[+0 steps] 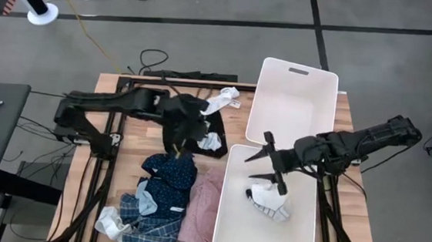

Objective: Sort clothes
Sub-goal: Put the white striped sock into the bottom laundry bin

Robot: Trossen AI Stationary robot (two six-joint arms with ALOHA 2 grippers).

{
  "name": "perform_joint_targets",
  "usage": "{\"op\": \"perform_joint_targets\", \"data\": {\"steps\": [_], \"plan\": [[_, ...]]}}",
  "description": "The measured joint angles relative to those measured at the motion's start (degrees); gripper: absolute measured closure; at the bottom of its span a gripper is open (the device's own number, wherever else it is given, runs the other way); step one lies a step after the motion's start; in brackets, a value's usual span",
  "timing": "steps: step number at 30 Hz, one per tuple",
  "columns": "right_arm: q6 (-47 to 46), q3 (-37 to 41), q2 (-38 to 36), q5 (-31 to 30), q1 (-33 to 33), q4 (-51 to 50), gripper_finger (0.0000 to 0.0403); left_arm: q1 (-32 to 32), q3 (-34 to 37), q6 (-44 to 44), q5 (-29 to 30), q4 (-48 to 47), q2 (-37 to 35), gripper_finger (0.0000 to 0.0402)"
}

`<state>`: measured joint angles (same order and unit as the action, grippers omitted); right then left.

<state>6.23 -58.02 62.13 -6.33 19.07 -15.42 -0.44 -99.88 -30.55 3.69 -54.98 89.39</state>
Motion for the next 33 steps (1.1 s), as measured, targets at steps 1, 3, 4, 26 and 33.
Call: {"op": "perform_joint_targets", "data": {"steps": [1,3,4,26,33], "plan": [[0.4,0.0,0.0,0.0,-0.5,0.8,0.0168,-0.1,0.0,0.2,0.0,0.9,-0.8,0.0401],[1.6,0.0,0.0,0.0,-1.5,2.9,0.0168,-0.3,0.0,0.4,0.0,3.5,-2.1,0.0401],[2.1,0.0,0.0,0.0,-1.9,3.9,0.0168,-0.5,0.0,0.4,0.1,4.3,-2.6,0.0401],[6.4,0.0,0.0,0.0,-5.1,12.7,0.0168,-1.9,0.7,-0.5,-2.7,16.2,-3.1,0.0401],[7.4,0.0,0.9,0.0,-6.6,14.4,0.0168,-1.9,0.7,-0.2,-5.2,18.7,-3.1,0.0401]]}}
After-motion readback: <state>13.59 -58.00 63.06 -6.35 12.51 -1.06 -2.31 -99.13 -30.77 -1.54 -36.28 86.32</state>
